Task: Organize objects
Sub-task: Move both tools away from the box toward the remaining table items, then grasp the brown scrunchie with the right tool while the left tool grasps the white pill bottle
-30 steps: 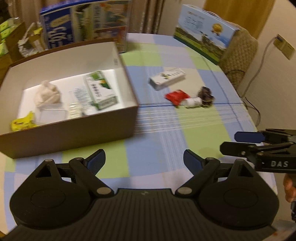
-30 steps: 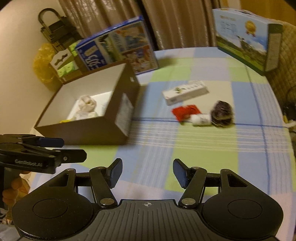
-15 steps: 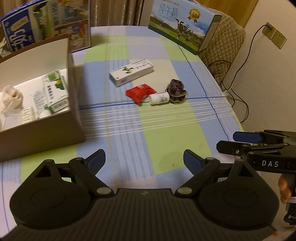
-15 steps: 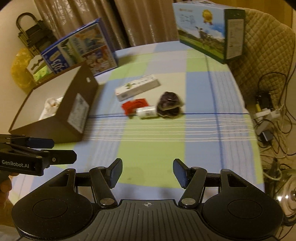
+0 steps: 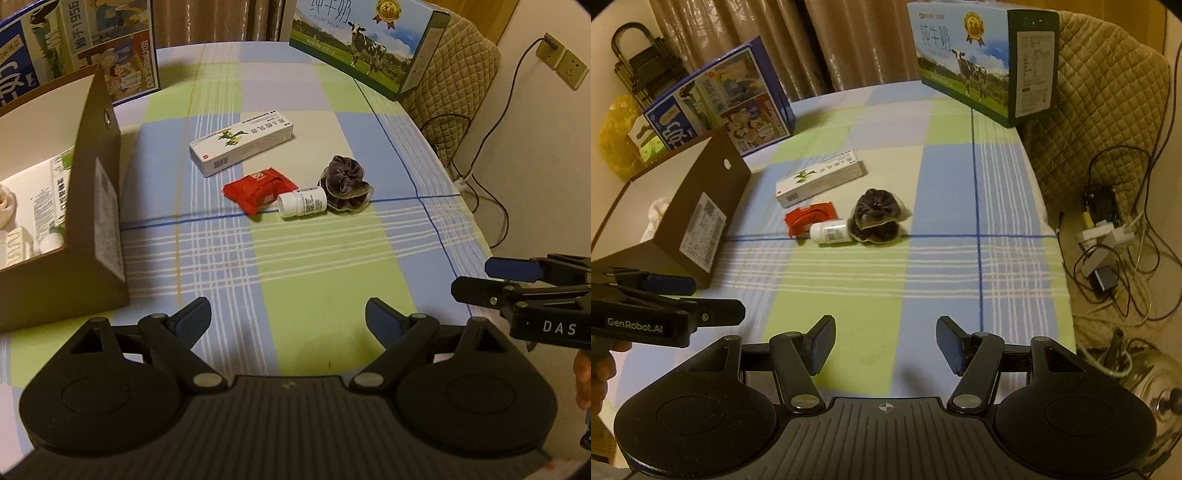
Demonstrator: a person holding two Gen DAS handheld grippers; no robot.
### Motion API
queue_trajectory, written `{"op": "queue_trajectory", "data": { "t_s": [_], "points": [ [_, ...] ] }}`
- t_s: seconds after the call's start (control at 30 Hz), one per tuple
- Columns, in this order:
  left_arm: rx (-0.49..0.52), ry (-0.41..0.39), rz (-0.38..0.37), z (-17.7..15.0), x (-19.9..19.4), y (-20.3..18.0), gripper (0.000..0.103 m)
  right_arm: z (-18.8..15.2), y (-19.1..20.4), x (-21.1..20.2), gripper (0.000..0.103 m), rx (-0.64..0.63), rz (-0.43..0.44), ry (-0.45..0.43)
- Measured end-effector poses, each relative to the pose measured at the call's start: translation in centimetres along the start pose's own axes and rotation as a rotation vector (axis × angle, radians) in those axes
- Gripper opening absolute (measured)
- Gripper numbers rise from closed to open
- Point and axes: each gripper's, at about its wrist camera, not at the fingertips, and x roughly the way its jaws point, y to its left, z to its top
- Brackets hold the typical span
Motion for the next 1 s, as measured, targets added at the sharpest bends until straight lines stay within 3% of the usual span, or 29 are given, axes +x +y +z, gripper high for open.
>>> {"op": "queue_trajectory", "data": {
  "t_s": [0.23,0.43,0.53,0.67,1.0],
  "points": [
    [0.001,-0.044,0.034,1.4,2.5,-1.0,0.078,1.3,-0.7,2.2,0.058,-0.057,-0.006,-0.059],
    [-0.008,-0.063,0.042,2.9,4.6,-1.2,0.078,2.9,-1.1,4.3,0.057,-0.125,0.013,-0.097],
    [-0.010,-0.059,0.047,3.5,5.5,-1.2,0.078,3.6,-0.9,5.5,0.050,-0.185,0.040,-0.115],
    [-0.010,-0.045,0.062,4.1,6.7,-1.0,0.078,4.3,-0.2,7.6,0.041,-0.271,0.055,-0.104],
    [-0.027,-0.028,0.085,5.1,8.5,0.1,0.075,5.8,0.0,11.9,0.038,-0.371,0.083,-0.057]
  ]
}}
